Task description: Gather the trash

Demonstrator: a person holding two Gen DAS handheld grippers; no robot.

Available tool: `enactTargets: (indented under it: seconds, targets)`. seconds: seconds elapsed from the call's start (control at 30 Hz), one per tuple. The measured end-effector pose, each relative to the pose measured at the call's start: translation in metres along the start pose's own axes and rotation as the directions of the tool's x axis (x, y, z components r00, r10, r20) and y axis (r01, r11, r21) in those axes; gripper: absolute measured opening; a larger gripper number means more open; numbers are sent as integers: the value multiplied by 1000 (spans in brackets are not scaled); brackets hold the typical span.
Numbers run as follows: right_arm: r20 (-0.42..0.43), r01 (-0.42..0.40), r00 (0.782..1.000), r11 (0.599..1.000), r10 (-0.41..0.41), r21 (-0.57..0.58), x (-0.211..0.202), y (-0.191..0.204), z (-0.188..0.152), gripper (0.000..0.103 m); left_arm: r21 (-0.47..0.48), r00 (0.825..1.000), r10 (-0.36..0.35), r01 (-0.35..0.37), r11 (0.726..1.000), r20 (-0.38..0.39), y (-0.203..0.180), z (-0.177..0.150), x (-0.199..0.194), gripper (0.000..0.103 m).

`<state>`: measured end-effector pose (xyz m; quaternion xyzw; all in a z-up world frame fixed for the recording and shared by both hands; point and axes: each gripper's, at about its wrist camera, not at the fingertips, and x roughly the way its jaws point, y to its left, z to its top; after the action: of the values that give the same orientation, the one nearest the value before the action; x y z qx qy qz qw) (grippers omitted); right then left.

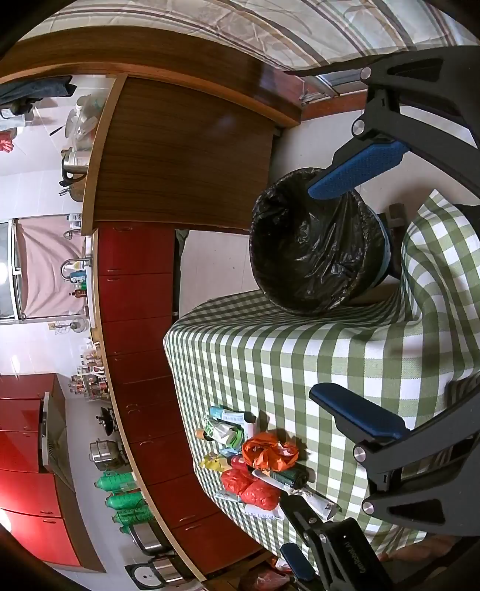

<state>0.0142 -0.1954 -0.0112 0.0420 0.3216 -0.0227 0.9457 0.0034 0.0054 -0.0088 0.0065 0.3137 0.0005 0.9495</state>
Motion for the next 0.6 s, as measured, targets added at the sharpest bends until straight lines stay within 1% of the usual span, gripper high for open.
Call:
enactTargets:
  seconds: [0.6]
  targets:
    - [0, 0, 1000, 1000, 0, 0, 0, 0, 1, 97, -1, 1000, 0, 0, 1000, -5, 1, -1, -1, 99]
